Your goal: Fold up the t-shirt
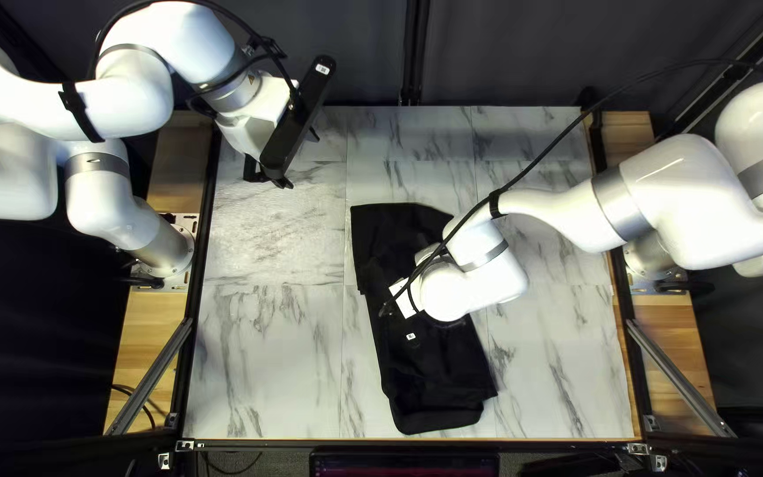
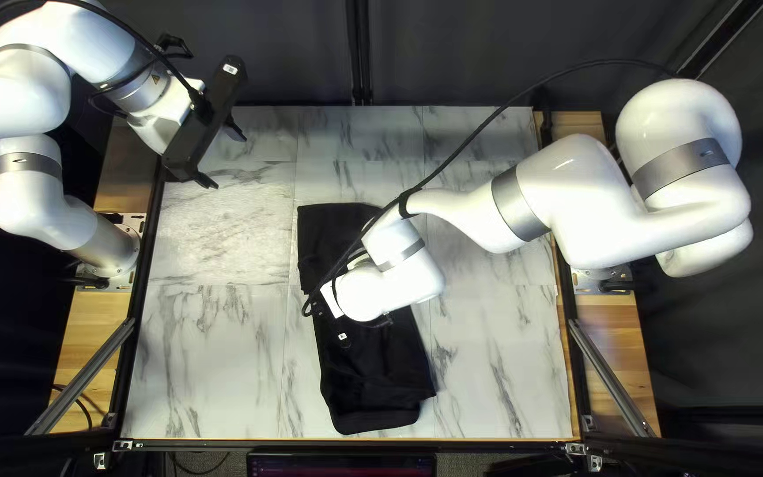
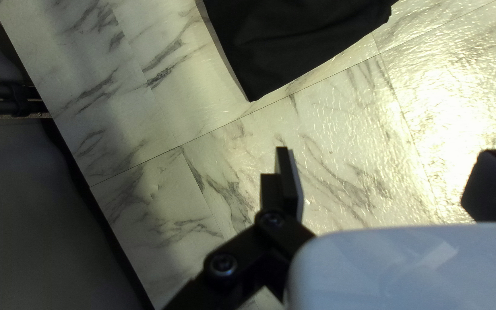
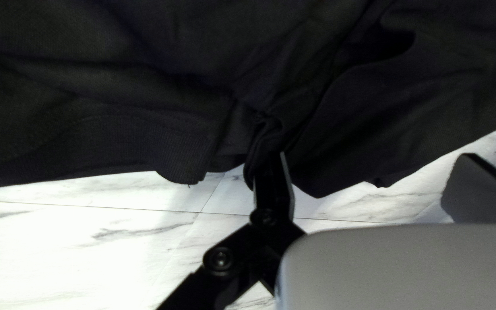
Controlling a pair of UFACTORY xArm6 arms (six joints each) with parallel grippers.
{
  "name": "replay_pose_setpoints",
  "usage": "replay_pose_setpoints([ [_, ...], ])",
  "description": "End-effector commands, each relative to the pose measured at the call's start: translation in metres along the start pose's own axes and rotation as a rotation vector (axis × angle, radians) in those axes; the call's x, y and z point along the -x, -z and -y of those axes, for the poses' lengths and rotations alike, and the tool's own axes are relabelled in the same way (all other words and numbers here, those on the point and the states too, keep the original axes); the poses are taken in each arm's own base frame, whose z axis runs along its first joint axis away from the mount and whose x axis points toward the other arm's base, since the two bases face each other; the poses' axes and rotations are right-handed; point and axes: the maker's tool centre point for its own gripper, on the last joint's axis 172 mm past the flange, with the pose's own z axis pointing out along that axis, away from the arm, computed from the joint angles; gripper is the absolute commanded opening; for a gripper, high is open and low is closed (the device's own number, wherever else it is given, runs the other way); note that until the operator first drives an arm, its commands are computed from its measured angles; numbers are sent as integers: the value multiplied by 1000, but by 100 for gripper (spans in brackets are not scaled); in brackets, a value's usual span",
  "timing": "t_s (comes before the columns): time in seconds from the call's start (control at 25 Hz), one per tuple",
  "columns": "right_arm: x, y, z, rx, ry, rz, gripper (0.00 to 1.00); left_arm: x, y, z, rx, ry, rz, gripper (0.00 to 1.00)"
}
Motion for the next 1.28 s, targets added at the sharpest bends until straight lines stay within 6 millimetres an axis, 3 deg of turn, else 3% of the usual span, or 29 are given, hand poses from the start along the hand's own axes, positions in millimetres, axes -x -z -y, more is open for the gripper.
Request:
replay_pose_setpoints([
  [0.04, 0, 1, 2, -1, 1, -1, 100, 0, 0, 0, 0, 0, 0, 100],
  [0.52, -4, -5, 6, 0, 2, 4, 99, 0, 0, 0, 0, 0, 0, 100],
  [0.64, -5, -4, 6, 6, 0, 7, 85, 0, 0, 0, 0, 0, 0, 100],
  [0.84, -12, -3, 5, 17, 0, 10, 82, 0, 0, 0, 0, 0, 0, 100],
  [1.0, -12, -5, 6, 24, -2, 13, 71, 0, 0, 0, 0, 0, 0, 100],
  [1.08, -12, -6, 7, 25, -2, 14, 48, 0, 0, 0, 0, 0, 0, 100],
  [1.16, -12, -7, 7, 26, -2, 14, 15, 0, 0, 0, 0, 0, 0, 100],
  [1.2, -13, -7, 7, 26, -2, 15, 4, 0, 0, 0, 0, 0, 0, 100],
  [1.28, -12, -6, 7, 27, -2, 15, 2, 0, 0, 0, 0, 0, 0, 100],
])
